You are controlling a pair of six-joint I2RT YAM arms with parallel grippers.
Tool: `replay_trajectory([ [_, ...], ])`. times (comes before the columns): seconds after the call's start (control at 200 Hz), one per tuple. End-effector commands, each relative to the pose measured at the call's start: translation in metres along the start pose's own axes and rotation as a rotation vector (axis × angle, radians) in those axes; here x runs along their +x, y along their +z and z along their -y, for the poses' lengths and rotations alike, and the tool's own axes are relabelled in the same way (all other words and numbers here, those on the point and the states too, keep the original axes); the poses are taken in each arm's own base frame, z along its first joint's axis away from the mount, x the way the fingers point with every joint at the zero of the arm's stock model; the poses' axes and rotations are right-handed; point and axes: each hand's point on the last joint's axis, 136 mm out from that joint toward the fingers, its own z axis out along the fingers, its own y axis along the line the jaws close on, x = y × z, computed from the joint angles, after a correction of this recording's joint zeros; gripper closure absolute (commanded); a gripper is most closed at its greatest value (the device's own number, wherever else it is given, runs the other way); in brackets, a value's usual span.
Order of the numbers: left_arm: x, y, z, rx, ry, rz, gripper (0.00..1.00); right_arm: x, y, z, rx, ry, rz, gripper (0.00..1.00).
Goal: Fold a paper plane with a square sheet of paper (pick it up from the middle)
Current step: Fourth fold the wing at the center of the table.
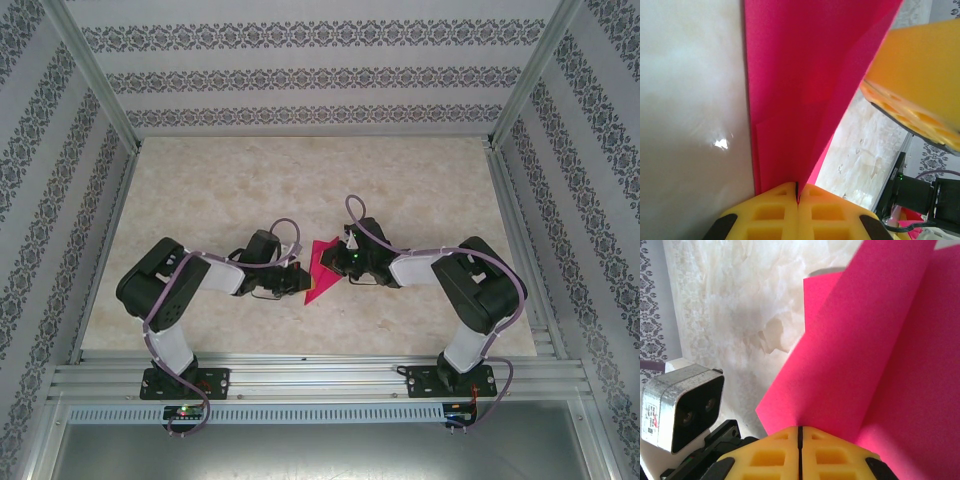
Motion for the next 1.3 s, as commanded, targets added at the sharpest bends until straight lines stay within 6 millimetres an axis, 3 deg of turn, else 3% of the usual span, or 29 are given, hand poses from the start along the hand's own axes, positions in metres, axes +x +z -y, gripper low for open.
replay_trajectory([
  [0.0,-0.006,0.0,-0.002,0.007,-0.048,-0.012,0.96,0.001,0.002,0.008,0.01,0.017,-0.001,0.91],
  [0.275,-0.008,0.005,-0.005,0.027,-0.102,-0.041,0.96,0.012,0.005,-0.015,-0.062,-0.02,-0.059,0.9],
  [0.505,-0.007,0.006,-0.008,0.016,-0.111,-0.046,0.97,-0.003,0.01,0.0,-0.032,0.02,-0.023,0.9],
  [0.859,-0.007,0.005,-0.01,-0.009,-0.113,-0.05,0.96,-0.004,0.019,0.02,0.008,0.063,-0.026,0.9],
  [1.064,-0.003,0.001,-0.016,-0.045,-0.114,-0.042,0.78,0.002,0.021,0.035,0.057,0.096,-0.04,0.91],
  [1.184,0.002,-0.001,-0.015,-0.043,-0.111,-0.054,0.8,0.005,0.021,0.038,0.066,0.101,-0.05,0.91],
  [1.299,0.01,-0.001,-0.017,-0.064,-0.109,-0.085,0.87,0.005,0.02,0.039,0.071,0.103,-0.05,0.91],
])
